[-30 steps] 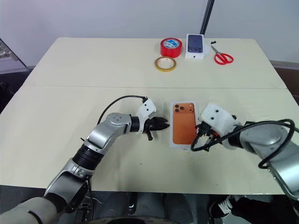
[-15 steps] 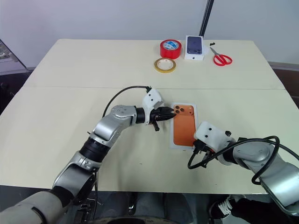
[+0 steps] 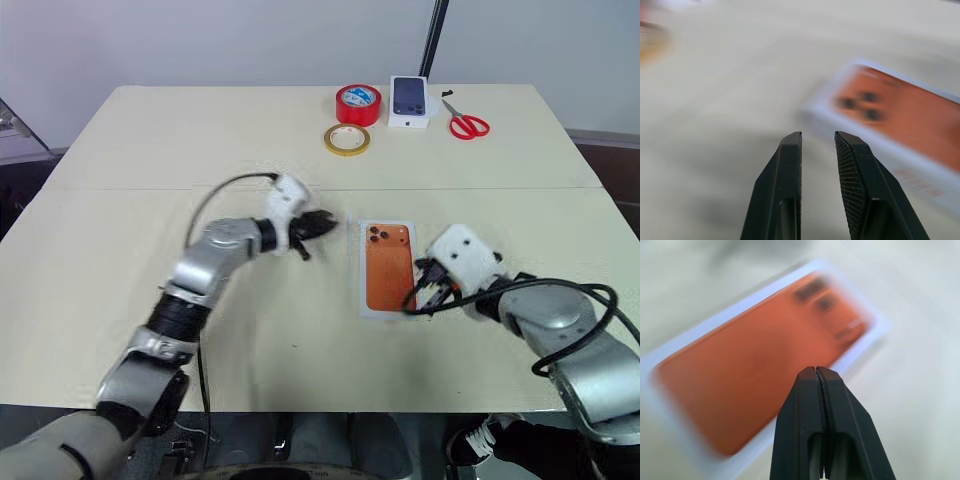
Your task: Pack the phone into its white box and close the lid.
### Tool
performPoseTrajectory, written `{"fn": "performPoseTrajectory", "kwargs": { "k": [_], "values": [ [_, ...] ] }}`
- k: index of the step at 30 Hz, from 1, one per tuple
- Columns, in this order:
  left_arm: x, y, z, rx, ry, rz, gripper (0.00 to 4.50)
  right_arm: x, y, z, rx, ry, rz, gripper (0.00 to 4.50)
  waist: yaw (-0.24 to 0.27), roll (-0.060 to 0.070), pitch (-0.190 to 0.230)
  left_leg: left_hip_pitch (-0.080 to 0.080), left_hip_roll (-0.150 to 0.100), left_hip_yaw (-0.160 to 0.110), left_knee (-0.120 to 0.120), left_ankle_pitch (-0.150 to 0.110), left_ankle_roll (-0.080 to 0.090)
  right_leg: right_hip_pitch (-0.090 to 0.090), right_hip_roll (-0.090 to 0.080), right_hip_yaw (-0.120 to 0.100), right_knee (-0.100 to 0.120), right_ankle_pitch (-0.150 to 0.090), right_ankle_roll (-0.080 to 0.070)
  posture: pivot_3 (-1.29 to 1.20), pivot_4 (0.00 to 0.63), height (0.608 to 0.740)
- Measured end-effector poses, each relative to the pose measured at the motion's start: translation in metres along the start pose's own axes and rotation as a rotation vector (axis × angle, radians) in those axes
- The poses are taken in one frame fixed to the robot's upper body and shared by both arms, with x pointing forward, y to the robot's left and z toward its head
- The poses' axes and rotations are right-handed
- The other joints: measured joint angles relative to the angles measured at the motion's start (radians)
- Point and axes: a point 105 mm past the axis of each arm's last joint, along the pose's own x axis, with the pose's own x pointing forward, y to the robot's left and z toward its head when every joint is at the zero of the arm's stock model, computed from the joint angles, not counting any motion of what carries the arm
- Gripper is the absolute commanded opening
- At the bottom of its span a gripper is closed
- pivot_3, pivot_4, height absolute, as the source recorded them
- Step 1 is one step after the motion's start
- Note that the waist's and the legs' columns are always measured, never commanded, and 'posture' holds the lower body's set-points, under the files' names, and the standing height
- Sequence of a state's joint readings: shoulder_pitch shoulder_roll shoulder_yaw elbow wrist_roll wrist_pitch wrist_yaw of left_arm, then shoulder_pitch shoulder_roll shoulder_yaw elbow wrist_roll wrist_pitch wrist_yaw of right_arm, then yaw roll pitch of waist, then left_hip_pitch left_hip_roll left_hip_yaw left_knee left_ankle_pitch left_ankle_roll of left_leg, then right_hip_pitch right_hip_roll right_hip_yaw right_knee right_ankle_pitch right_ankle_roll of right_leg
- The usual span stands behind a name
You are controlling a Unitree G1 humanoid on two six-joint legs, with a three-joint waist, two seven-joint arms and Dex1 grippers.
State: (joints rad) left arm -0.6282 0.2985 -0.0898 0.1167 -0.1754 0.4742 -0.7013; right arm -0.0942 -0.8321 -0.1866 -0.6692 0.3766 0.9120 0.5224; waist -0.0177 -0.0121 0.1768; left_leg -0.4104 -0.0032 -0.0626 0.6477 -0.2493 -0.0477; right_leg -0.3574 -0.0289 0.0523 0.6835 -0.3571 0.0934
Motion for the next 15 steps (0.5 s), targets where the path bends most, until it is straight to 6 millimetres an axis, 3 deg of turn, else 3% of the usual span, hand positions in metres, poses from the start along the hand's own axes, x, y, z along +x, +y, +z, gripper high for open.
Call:
{"fn": "performPoseTrajectory", "kwargs": {
  "k": [3, 6, 11, 15],
  "values": [
    [-0.049, 0.042, -0.014, -0.012, 0.024, 0.174, 1.10, 0.009, -0.019, 0.003, 0.087, -0.063, -0.068, 0.02, 0.001, 0.001, 0.000, 0.000, 0.000, 0.000, 0.000, 0.000, 0.000, 0.000, -0.001, 0.000, 0.000, 0.000, 0.000, 0.00, 0.150, 0.740],
    [-0.084, 0.065, -0.026, -0.055, 0.044, 0.288, 1.10, 0.018, -0.028, 0.009, 0.156, -0.125, -0.085, 0.02, 0.012, 0.001, 0.000, 0.000, -0.001, 0.000, 0.000, 0.000, 0.000, 0.000, -0.001, -0.001, 0.000, 0.000, 0.000, 0.00, 0.150, 0.740],
    [-0.121, 0.077, -0.043, -0.058, 0.089, 0.405, 1.10, 0.027, -0.033, 0.008, 0.217, -0.162, -0.058, 0.02, 0.015, 0.001, 0.000, 0.000, -0.002, 0.000, 0.000, 0.000, 0.000, 0.000, -0.004, -0.001, -0.001, 0.000, 0.000, 0.00, 0.150, 0.740],
    [-0.127, 0.076, -0.046, -0.075, 0.081, 0.444, 1.10, 0.032, -0.026, 0.007, 0.228, -0.166, -0.010, 0.02, 0.012, 0.001, 0.000, 0.000, -0.001, 0.000, 0.000, 0.000, 0.000, 0.000, -0.003, -0.001, 0.000, 0.000, 0.000, 0.00, 0.150, 0.740]
  ]
}}
